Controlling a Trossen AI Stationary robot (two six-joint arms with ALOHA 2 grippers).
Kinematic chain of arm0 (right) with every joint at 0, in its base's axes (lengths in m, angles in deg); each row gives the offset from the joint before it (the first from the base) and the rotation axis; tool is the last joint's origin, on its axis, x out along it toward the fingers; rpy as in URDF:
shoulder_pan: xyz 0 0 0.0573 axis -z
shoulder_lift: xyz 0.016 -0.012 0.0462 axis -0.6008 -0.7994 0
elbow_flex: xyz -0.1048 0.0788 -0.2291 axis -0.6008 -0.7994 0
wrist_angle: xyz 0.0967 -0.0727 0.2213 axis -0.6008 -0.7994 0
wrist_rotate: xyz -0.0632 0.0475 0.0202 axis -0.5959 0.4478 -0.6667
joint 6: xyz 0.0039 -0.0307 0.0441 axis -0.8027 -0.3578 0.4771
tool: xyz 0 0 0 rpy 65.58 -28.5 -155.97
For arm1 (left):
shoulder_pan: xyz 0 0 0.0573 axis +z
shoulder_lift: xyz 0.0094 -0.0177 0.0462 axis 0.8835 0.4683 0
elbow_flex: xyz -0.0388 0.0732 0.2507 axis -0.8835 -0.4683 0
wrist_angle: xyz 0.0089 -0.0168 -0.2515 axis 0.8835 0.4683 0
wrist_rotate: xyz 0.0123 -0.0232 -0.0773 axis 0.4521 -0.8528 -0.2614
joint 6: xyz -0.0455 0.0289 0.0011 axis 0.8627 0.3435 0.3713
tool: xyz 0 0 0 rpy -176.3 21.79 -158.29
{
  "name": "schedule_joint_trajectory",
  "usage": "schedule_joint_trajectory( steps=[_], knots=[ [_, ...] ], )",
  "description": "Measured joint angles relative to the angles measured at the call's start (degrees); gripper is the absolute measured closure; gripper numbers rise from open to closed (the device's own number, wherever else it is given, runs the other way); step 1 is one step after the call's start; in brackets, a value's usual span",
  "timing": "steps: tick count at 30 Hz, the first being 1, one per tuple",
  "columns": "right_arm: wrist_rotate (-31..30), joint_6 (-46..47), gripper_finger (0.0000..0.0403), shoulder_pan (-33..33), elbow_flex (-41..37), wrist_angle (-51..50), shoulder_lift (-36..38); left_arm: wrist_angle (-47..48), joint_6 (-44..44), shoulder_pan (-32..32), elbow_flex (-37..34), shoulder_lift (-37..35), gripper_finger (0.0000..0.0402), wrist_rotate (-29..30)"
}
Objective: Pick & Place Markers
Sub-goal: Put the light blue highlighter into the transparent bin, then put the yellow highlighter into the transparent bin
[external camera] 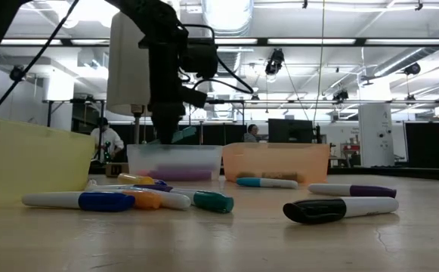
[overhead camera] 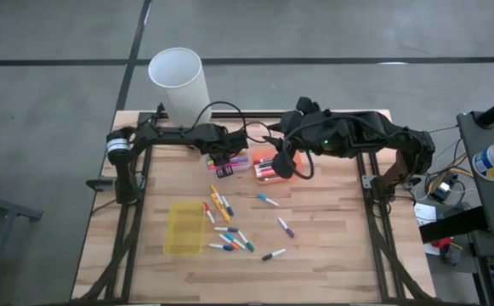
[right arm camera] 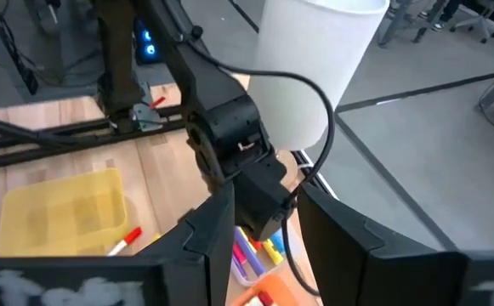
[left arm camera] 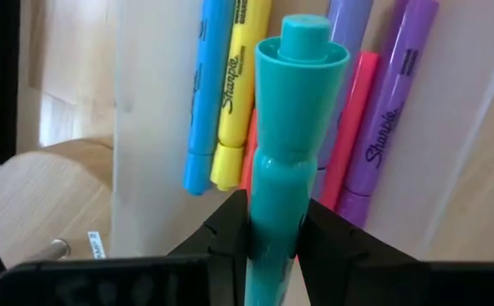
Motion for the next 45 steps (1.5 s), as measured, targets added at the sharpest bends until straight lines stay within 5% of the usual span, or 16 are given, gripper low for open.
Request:
schedule_joint_trajectory(
  steps=[9, 20, 27, 40, 45],
  knots=[
    [0.0, 0.0, 0.028, -0.2, -0.09, -2.0, 0.0, 0.55, 3.6, 0.37, 0.59, -0.09, 0.0318, -3.87],
    [-0.01, 0.16, 0.028, -0.2, -0.28, -2.0, 0.0, 0.59, 4.98, 1.53, 0.61, -0.11, 0.025, -2.58],
    [-0.02, 0.13, 0.028, -0.2, -0.81, -2.0, 0.0, 2.12, 9.99, 1.17, 4.81, -0.59, 0.024, -1.34],
    [-0.04, 3.59, 0.028, -0.21, -4.56, -4.68, -0.02, -0.17, 23.65, -3.71, 13.4, -10.66, 0.0241, -3.91],
    [0.0, 14.18, 0.028, -0.46, -8.54, -5.53, -0.02, -0.5, 24.15, -6.47, 13.37, -17.28, 0.0241, -5.04]
  ],
)
